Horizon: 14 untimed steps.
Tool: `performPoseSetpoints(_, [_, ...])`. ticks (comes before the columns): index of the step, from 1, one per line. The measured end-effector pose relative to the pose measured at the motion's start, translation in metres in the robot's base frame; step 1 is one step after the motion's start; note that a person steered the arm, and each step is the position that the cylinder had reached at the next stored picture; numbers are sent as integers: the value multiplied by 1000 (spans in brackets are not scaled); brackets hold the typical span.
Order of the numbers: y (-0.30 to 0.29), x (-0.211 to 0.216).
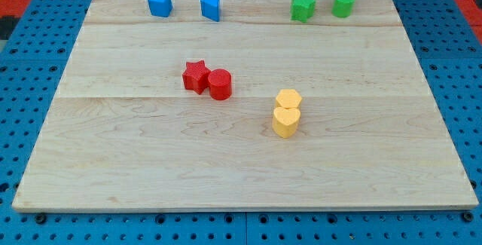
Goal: Place the red star parallel left to the green star
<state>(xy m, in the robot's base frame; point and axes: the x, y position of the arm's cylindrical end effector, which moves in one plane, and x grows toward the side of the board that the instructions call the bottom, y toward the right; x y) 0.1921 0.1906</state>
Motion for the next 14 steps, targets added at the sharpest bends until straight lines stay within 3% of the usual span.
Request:
performPoseSetpoints(3, [13, 14])
performPoseSetpoints(4, [62, 32])
performPoseSetpoints(5, [40, 138])
performPoseSetpoints(6, [-59, 160])
performPoseSetpoints(8, [-261, 161])
performPoseSetpoints(9, [-320, 199])
performPoseSetpoints(10, [-309, 257])
performPoseSetpoints(12, [-268, 180])
performPoseSetpoints(14, [-225, 219])
